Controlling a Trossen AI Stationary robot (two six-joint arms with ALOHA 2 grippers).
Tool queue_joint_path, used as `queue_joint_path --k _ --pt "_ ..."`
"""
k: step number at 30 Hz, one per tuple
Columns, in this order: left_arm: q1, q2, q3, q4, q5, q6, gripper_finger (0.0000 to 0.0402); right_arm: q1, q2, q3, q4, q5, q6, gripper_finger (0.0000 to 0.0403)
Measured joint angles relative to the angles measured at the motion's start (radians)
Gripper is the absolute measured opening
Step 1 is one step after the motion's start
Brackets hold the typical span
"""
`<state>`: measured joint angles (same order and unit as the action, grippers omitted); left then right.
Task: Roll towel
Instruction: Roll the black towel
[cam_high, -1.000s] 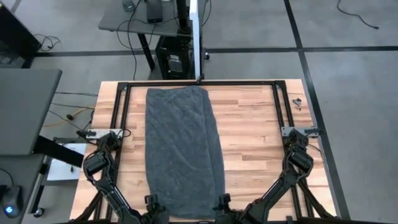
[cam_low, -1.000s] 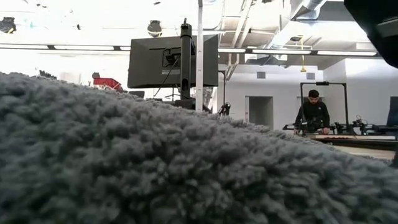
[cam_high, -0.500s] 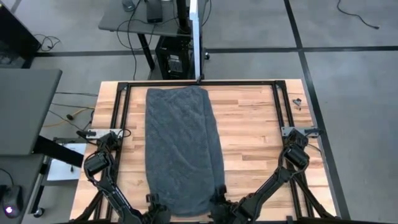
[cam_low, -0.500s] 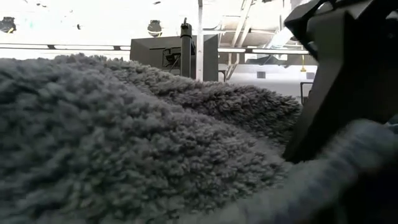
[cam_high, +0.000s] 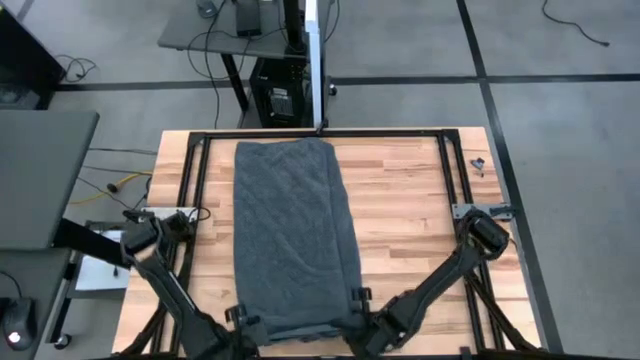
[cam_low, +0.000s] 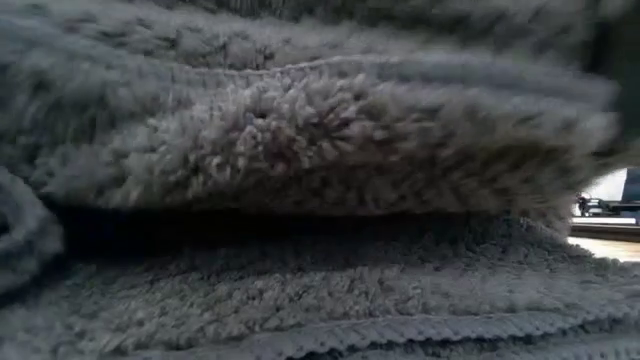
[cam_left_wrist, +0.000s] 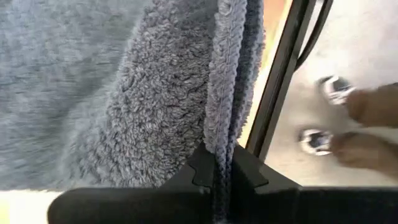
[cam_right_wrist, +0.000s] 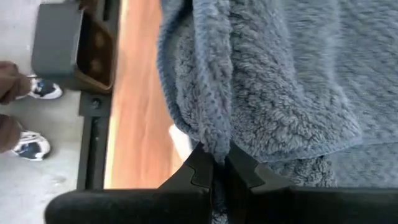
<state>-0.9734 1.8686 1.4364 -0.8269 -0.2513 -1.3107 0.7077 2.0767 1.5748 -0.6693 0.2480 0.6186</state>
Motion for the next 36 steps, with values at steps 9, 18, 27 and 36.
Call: queue_joint_path --k 9,18,27,36 --pt "0.043 -0.204 -0.160 0.080 0.044 -0.003 0.0000 -0.066 -0.085 0.000 -0.014 -0.162 0.031 0.0001" --pt "0.039 -0.264 -0.161 0.007 0.009 0.008 0.0000 -0.059 -0.089 0.002 0.004 -0.088 0.040 0.0000" --pt "0.036 -0.237 -0.160 0.019 0.012 0.025 0.0000 -0.045 0.040 0.002 0.099 -0.082 0.105 0.0027" --pt "0.025 -0.236 -0.160 0.024 0.020 0.054 0.0000 0.006 0.044 0.002 -0.004 -0.089 0.167 0.0135"
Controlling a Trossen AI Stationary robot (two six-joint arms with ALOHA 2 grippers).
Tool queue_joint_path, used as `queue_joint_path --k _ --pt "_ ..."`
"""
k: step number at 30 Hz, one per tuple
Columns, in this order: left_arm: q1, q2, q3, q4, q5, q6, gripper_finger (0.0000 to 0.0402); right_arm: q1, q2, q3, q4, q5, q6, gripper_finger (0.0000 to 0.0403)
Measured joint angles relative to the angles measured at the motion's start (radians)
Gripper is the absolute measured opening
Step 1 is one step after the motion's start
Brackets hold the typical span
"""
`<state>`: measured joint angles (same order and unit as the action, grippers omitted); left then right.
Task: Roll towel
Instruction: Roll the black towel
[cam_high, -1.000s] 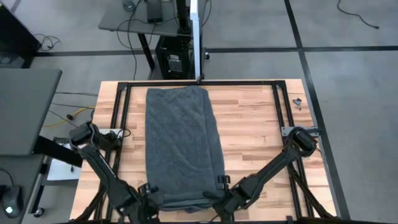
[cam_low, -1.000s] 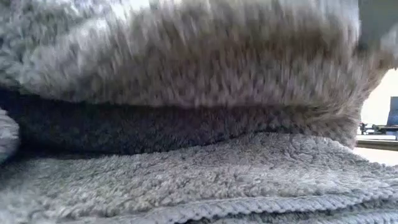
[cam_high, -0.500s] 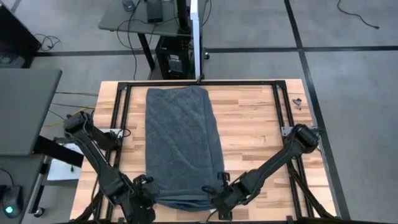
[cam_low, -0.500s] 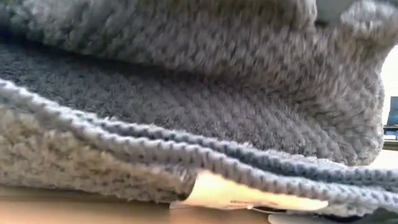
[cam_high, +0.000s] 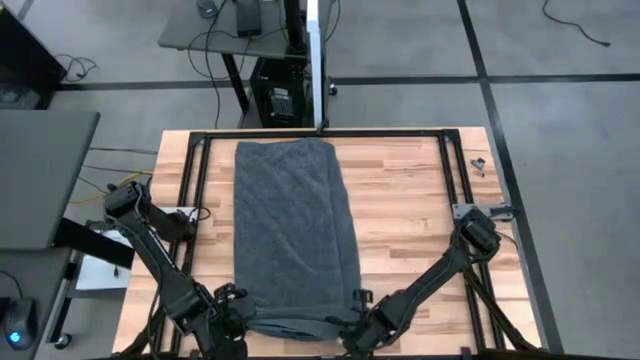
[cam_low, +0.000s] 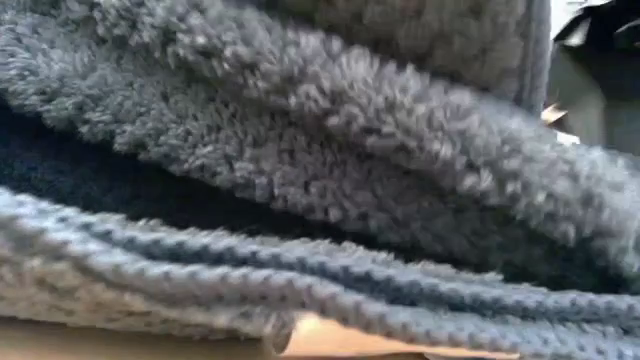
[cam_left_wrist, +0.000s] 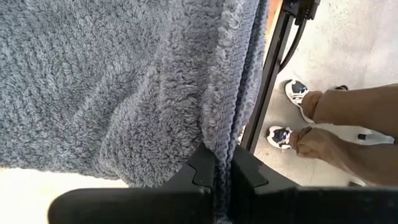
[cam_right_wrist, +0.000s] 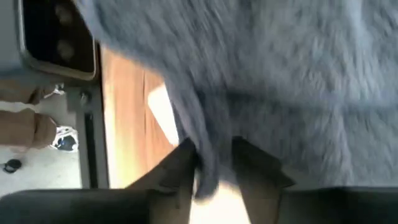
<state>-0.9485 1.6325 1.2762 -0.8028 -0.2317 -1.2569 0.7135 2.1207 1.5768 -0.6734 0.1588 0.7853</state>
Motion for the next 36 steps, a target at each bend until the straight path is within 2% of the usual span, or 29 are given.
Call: queue_joint_path --k 6,10,15,18,26,36 --pt "-0.001 0.000 0.000 0.001 0.001 0.057 0.0000 0.050 -0.023 0.000 0.073 0.103 0.018 0.0226" --pt "0.000 0.000 0.000 0.001 0.000 0.075 0.0000 0.088 -0.006 0.002 0.178 0.199 -0.038 0.0262" --pt "0.000 0.000 0.000 -0.003 -0.001 0.081 0.0000 0.119 -0.005 0.002 0.176 0.382 -0.054 0.0268" --pt "0.000 0.000 0.000 -0.004 -0.001 0.106 0.0000 0.118 -0.005 0.002 0.198 0.431 -0.114 0.0269" --pt "0.000 0.000 0.000 -0.018 -0.003 0.114 0.0000 0.085 -0.005 0.002 0.323 0.440 -0.258 0.0269" --pt "0.003 0.002 0.002 -0.021 -0.004 0.111 0.0008 0.093 0.027 0.002 0.359 0.433 -0.304 0.0269"
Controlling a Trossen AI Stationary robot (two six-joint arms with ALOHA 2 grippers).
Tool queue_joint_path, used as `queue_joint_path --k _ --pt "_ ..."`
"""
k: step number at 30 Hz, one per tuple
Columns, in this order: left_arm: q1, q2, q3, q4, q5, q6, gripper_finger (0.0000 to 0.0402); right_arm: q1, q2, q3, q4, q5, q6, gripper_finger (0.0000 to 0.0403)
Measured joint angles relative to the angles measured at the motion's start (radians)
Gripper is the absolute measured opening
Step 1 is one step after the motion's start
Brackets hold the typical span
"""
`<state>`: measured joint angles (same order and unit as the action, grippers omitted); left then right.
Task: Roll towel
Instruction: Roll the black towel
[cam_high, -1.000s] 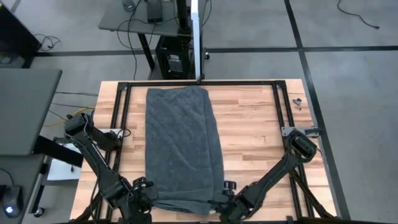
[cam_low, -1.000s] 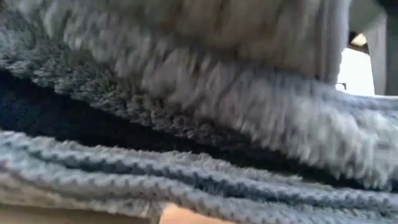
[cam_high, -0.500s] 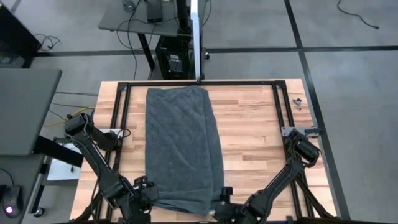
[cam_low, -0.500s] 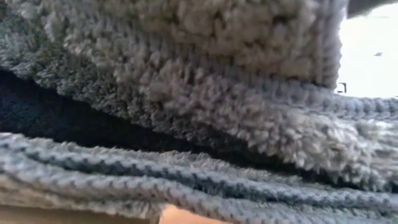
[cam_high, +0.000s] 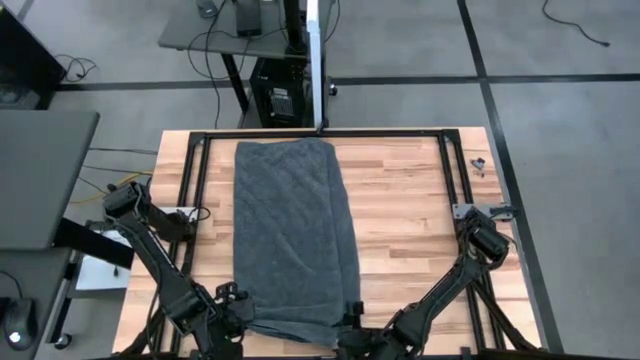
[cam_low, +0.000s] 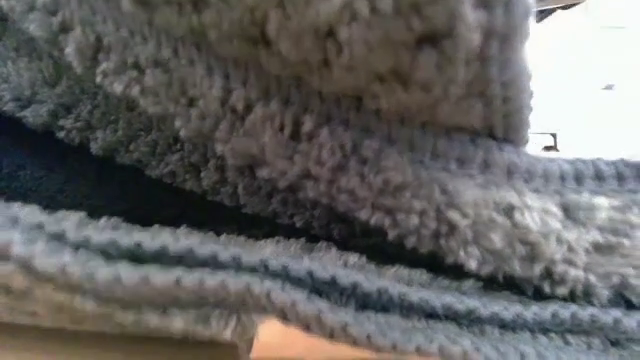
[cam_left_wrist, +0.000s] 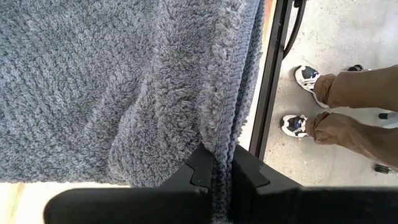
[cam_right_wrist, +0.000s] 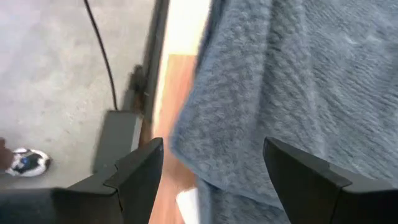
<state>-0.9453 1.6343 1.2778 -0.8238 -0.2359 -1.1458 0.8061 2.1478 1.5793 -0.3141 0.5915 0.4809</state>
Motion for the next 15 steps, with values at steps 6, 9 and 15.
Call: queue_joint_path --k 6,9,15 --pt "0.000 0.001 0.000 0.001 -0.004 -0.003 0.0009 0.012 0.001 0.000 -0.005 0.003 -0.017 0.0269" --pt "0.000 0.001 0.000 0.000 -0.004 -0.003 0.0009 0.031 0.026 0.000 -0.009 -0.006 -0.021 0.0269" --pt "0.000 0.001 0.000 0.001 -0.004 -0.004 0.0010 0.044 0.081 0.032 -0.105 0.027 -0.064 0.0268"
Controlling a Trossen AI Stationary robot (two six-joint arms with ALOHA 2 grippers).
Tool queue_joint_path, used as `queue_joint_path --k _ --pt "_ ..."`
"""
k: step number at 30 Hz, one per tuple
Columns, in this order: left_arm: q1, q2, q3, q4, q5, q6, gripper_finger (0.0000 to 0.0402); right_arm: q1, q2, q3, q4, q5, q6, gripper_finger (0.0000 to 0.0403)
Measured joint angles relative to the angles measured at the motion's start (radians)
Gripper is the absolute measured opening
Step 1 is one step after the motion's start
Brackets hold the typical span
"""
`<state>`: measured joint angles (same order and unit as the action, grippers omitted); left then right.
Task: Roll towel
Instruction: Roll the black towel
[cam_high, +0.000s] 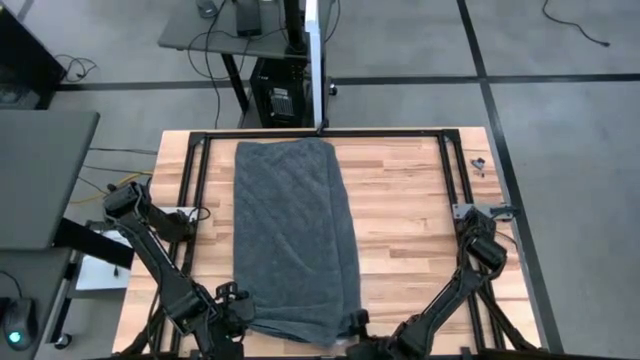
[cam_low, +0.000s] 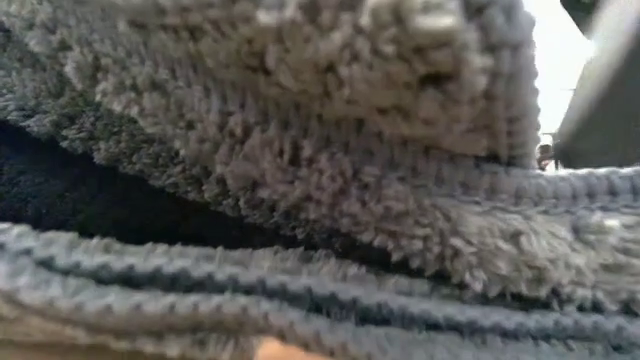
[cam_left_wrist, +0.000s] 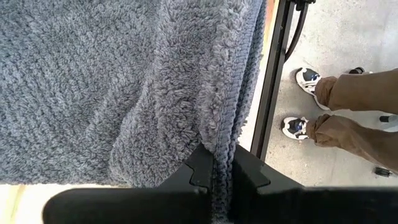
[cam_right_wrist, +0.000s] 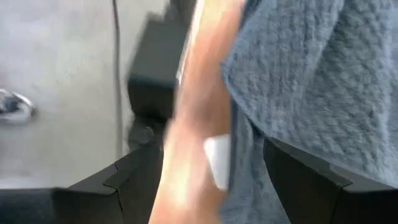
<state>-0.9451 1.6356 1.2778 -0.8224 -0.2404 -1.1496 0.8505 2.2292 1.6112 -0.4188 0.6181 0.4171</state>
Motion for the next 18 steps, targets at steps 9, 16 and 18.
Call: queue_joint_path --k 9,16,18 --pt "0.000 0.000 0.000 0.002 -0.001 -0.003 0.0010 -0.036 0.008 0.014 -0.028 0.009 -0.008 0.0255" --pt "0.000 0.000 0.000 0.001 -0.001 -0.014 0.0011 -0.019 0.008 0.030 0.091 0.015 -0.011 0.0254" --pt "0.000 0.000 0.000 0.001 -0.001 -0.013 0.0011 -0.024 0.008 0.030 0.092 0.013 -0.010 0.0254"
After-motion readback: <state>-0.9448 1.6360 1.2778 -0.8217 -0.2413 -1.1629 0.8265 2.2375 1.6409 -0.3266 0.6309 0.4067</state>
